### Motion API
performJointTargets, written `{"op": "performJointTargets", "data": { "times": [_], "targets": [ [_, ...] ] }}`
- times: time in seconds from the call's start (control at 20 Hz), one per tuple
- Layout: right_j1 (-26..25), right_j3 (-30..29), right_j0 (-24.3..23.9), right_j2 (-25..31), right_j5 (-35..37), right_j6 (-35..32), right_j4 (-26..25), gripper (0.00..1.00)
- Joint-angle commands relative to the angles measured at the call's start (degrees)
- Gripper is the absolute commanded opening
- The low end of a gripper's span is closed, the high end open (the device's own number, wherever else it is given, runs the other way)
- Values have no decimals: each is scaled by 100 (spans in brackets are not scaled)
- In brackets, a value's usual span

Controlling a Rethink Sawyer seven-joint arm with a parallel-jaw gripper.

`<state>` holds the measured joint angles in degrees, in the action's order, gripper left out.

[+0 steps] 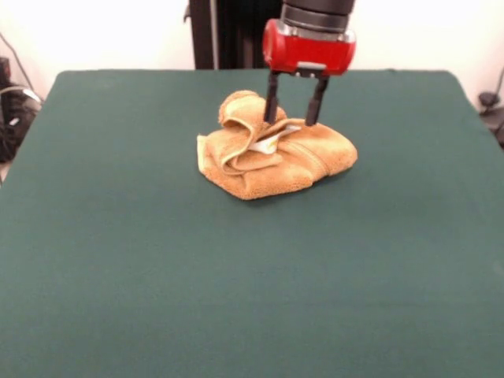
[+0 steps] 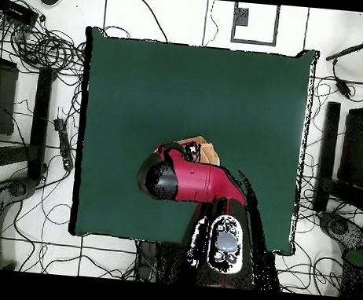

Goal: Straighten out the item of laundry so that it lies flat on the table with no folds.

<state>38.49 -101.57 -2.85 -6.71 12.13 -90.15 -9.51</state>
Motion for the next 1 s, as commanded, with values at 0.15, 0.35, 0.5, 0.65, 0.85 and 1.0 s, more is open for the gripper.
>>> {"op": "performJointTargets", "data": {
  "times": [0.15,0.35,0.5,0.65,0.85,1.0],
  "targets": [
    [449,15,-146,-93,863,-751,156,100],
    [536,34,-104,-211,953,-718,67,100],
    [131,50,-169,-74,500,-832,39,100],
    [-217,-135,-73,21,-169,-1144,79,100],
    [-462,-319,-64,94,-477,-1372,215,100],
    [-595,-363,-117,140,-546,-1373,264,100]
  ]
}}
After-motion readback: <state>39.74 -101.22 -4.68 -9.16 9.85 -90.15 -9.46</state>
